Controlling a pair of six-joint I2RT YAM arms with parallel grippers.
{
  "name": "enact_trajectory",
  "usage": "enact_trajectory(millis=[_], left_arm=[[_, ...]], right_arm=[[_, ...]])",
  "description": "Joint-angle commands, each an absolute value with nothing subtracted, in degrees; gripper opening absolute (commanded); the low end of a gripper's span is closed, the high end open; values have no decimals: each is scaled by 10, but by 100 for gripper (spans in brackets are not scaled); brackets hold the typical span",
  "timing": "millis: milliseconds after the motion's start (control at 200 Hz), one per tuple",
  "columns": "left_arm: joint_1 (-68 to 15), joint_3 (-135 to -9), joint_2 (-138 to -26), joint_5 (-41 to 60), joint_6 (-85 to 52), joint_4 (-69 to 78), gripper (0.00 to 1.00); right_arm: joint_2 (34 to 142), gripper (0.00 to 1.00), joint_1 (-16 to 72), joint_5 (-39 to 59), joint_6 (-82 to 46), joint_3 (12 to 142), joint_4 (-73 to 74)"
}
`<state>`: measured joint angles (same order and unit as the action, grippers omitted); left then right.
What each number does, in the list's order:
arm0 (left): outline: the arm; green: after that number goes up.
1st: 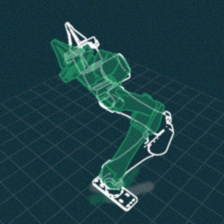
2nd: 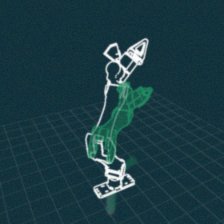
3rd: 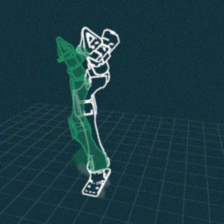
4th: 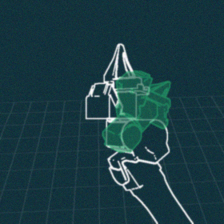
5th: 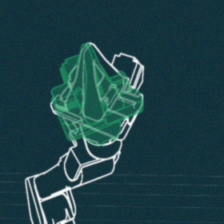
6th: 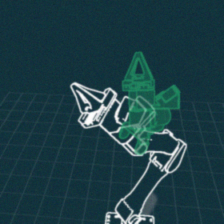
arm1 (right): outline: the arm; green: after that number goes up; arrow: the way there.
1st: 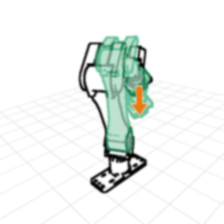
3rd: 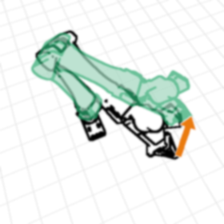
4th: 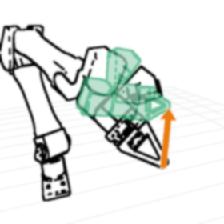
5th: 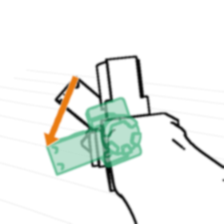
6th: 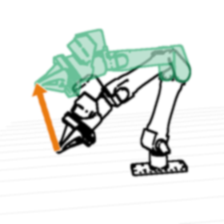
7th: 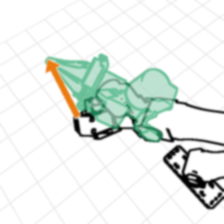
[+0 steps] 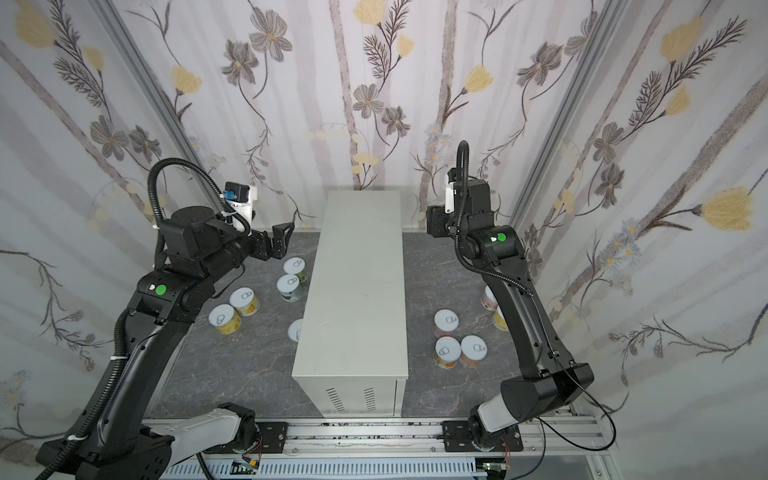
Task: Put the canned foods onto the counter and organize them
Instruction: 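Lift the light blue can onto the counter's far end with the right gripper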
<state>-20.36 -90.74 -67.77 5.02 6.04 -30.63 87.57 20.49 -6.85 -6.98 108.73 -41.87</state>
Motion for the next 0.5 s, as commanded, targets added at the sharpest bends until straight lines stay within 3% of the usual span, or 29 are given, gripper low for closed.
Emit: enact_trajectory(millis=[0, 260, 495], left_arm=[[-229, -924, -693, 73, 74, -319, 100], [-305, -944, -744, 53, 100, -330, 100], [-352, -956, -788, 50, 129, -332, 100]], right_arm=[[894, 45, 239, -91, -52, 1147, -449], [962, 46, 298, -67, -25, 1273, -502], [997, 48, 314, -28, -8, 1297, -529]])
